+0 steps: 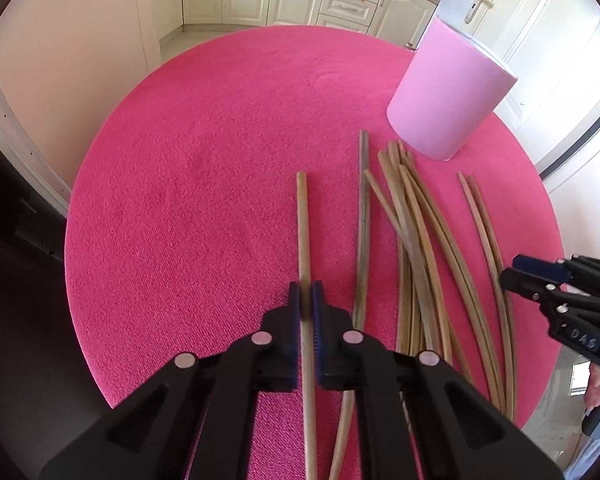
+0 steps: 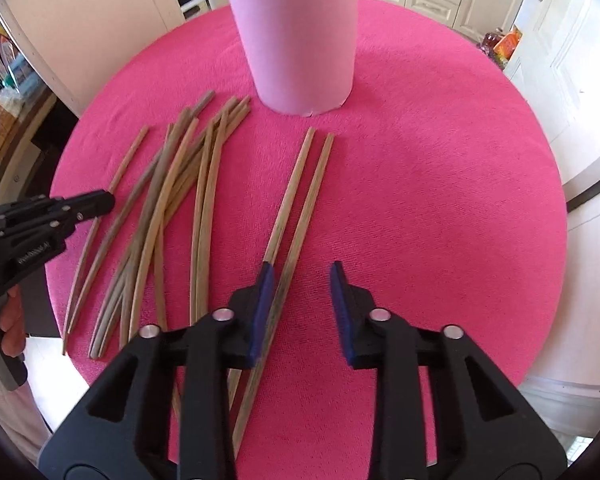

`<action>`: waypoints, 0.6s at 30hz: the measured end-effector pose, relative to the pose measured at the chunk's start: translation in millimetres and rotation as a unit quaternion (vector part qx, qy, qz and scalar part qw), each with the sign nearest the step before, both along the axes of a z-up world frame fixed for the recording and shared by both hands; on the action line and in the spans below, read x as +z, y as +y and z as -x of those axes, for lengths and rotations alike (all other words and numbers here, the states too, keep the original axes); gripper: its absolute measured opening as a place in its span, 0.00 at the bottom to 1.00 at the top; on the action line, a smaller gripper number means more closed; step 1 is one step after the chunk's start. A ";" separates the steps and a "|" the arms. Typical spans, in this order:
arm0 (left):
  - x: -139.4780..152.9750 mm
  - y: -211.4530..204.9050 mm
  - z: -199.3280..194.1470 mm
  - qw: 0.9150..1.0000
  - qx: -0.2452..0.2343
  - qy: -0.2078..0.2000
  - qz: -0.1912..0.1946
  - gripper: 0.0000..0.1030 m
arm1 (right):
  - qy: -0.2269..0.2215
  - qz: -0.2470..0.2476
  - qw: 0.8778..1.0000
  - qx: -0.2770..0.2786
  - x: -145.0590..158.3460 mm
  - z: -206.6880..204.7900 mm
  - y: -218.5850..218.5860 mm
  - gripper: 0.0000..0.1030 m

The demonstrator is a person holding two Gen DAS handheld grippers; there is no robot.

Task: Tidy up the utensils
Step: 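Lower both grippers to the chopsticks and close each on one chopstick, then lift the chopstick in the right gripper over the pink cup while the left gripper lifts its own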

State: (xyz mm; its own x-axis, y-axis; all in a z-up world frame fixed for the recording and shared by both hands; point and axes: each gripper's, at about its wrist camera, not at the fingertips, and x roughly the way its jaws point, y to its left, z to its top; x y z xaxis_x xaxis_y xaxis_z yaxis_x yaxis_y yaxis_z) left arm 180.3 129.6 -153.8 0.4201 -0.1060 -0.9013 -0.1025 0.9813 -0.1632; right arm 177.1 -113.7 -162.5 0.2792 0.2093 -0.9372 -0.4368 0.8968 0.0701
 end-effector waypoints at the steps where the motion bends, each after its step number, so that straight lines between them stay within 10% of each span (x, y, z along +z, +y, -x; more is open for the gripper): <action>1: -0.9 -0.9 -0.4 1.000 0.000 0.000 -0.003 0.06 | 0.004 0.004 1.000 0.001 -2.1 -0.7 2.1 0.20; 18: 42.8 -25.8 19.0 0.996 0.005 -0.094 -0.004 0.06 | -0.043 -0.083 0.996 -0.005 27.0 5.6 -19.7 0.05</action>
